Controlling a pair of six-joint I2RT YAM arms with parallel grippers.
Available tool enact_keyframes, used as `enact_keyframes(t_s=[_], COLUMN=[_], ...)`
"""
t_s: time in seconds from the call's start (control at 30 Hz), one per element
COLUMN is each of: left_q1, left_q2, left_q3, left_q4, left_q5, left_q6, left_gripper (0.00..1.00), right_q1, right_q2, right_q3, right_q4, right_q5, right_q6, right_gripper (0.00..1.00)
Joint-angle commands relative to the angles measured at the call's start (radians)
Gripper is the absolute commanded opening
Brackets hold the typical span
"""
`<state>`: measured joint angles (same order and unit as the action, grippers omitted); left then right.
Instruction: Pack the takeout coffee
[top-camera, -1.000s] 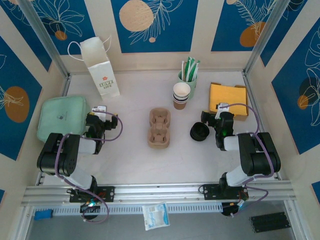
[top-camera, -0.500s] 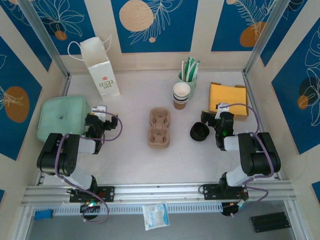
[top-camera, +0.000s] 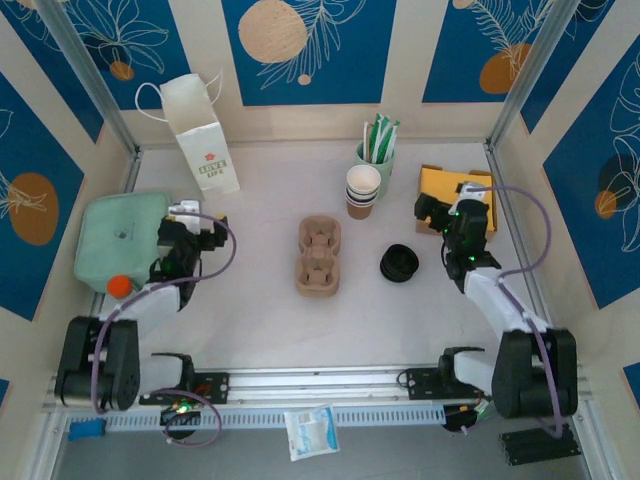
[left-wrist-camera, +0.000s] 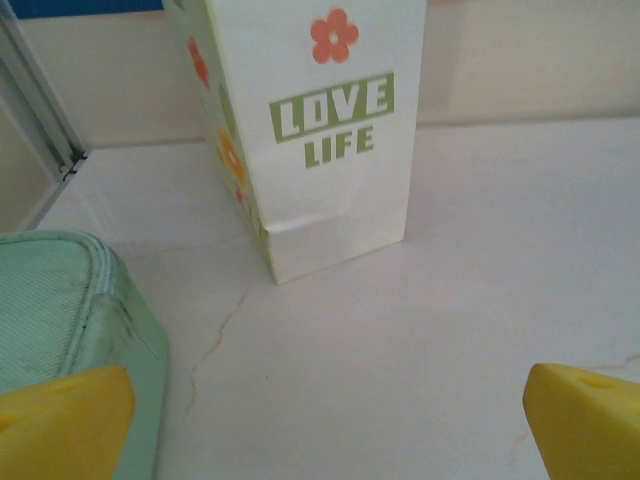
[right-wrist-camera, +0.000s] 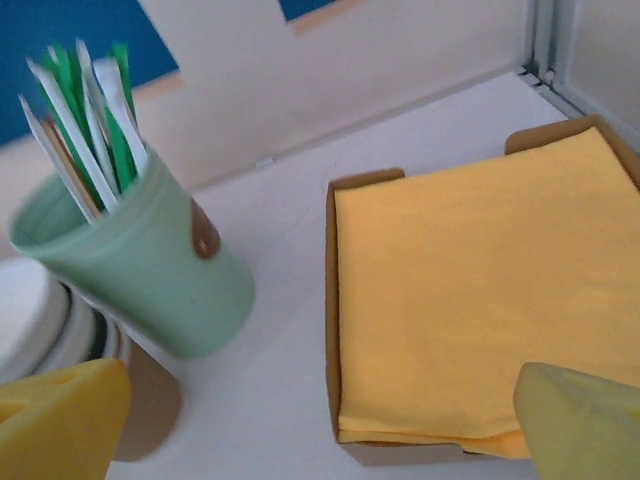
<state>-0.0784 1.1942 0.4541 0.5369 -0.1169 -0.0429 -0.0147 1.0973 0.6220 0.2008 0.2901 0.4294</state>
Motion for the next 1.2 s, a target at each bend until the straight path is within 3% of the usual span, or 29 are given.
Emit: enact_keyframes(t_s=[0.0, 0.07, 0.23, 0.53, 0.67, 0.87, 1.17], left_q1=[0.011, 0.011, 0.003, -0.046, -0.131, -0.241, -0.297], left_q2=[-0.103, -0.169, -0.315, -0.456, -0.460, -0.393, -0.330], left_q3=[0.094, 0.143, 0.209, 0.273, 0.317, 0.389, 0.409], left_q4=[-0.249, -0.365, -0.578, -0.771, -0.842, -0.913, -0.904], left_q5=[0.011, 0.042, 0.106, 0.288, 0.243, 0.153, 0.109], left_q6=[-0.110, -0.171, -0.284, -0.462, -0.442, -0.398, -0.394], left_gripper=[0.99, 1.00, 1.00, 0.99, 0.99, 0.99, 0.99], right_q1=[-0.043, -0.020, 0.159, 0.697, 0.867, 0.971, 0.987], right_q2=[-0.123, -0.194, -0.294, -0.233, -0.130, 0.026, 0.228], right_q3=[0.047, 0.075, 0.182, 0.141, 0.106, 0.055, 0.114], right_q4=[-0.242, -0.278, -0.495, -0.570, -0.538, -0.458, -0.388], right_q5=[-0.250, -0.388, -0.460, -0.354, -0.315, -0.327, -0.385], right_q6=[0.208, 0.183, 0.136, 0.270, 0.357, 0.444, 0.465], right_gripper=[0.99, 0.99, 0.99, 0.99, 1.00, 1.00, 0.99])
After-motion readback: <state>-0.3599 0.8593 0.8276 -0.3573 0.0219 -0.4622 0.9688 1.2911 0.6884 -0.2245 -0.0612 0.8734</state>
